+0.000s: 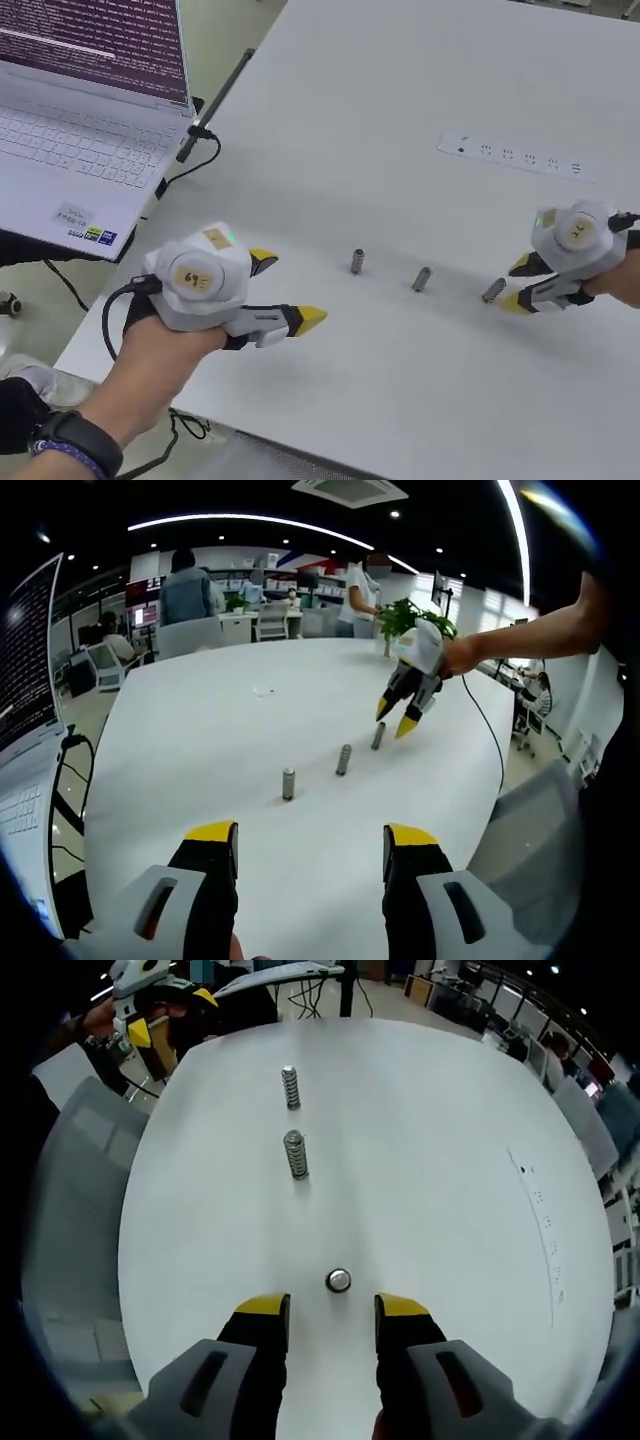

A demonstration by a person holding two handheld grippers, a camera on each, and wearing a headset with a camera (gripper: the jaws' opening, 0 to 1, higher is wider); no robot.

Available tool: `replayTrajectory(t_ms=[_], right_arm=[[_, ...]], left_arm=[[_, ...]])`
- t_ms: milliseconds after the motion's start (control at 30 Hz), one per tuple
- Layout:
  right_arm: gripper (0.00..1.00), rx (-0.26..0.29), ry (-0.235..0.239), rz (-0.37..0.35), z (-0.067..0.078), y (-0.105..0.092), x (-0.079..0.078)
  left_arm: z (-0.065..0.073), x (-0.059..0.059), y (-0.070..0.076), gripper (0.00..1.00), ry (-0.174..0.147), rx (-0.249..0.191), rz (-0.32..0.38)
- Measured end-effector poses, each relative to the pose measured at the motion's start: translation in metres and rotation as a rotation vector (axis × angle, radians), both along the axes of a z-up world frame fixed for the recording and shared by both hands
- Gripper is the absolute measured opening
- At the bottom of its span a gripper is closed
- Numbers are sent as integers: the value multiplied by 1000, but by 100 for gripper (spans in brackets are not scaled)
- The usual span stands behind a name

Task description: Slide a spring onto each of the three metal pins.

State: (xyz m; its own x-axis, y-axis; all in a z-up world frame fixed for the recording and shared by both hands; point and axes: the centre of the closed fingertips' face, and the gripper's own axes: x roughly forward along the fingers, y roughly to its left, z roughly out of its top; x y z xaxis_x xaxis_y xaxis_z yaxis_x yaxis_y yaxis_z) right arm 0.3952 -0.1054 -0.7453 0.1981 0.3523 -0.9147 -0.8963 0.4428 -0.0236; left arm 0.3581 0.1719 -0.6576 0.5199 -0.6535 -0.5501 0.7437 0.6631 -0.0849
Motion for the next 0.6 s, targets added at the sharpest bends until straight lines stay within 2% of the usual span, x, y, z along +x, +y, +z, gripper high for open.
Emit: replayTrajectory(t_ms=[267, 400, 600], right_arm=[[35, 87, -46, -127, 11, -4, 0], [35, 180, -87, -218, 22, -1, 1], [37, 243, -104, -279, 25, -2, -5]], left_arm=[[0, 1, 0, 54, -2, 0, -5], [0, 2, -1, 54, -4, -2, -7], [-2, 2, -1, 54, -4, -1, -13]])
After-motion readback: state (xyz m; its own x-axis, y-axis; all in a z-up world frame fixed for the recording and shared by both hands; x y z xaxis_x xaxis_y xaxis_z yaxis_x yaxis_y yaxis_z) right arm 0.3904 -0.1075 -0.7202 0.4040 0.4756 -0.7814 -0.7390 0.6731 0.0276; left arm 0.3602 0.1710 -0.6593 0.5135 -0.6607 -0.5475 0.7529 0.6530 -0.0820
